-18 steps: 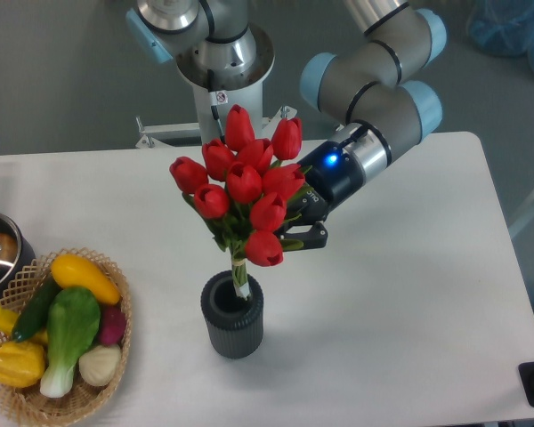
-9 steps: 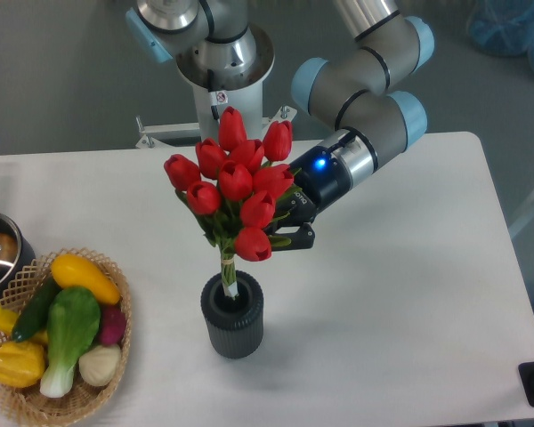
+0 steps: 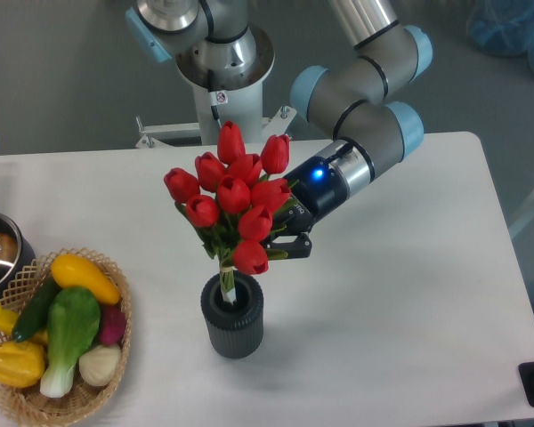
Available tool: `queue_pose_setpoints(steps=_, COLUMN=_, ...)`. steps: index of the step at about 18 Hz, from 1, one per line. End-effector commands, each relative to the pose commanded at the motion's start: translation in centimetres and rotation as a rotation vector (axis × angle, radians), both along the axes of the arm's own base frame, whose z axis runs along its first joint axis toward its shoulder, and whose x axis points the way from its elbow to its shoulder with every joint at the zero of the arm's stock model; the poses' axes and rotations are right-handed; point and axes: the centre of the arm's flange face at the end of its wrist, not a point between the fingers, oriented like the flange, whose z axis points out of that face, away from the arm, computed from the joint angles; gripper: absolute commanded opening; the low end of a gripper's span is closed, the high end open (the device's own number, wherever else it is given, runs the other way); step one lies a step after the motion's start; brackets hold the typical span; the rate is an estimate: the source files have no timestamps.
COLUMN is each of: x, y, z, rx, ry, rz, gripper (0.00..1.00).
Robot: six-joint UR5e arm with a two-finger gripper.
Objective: Insert the flowers into the vase
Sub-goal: 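Lower the tulip stems into the black vase opening, then push the bouquet further down into the vase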
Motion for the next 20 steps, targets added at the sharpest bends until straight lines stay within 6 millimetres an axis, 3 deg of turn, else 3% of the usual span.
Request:
queue_pose_setpoints(steps=14, x=-0.8, y=0.4, z=-4.5, rx=-0.020, ry=0.008, rz=0.001, gripper=0.17)
queue_pose_setpoints(steps=20, x=-0.8, y=0.3, z=-5.6, rx=-0.033, ry=0.012, rz=0.003, gripper=0.17)
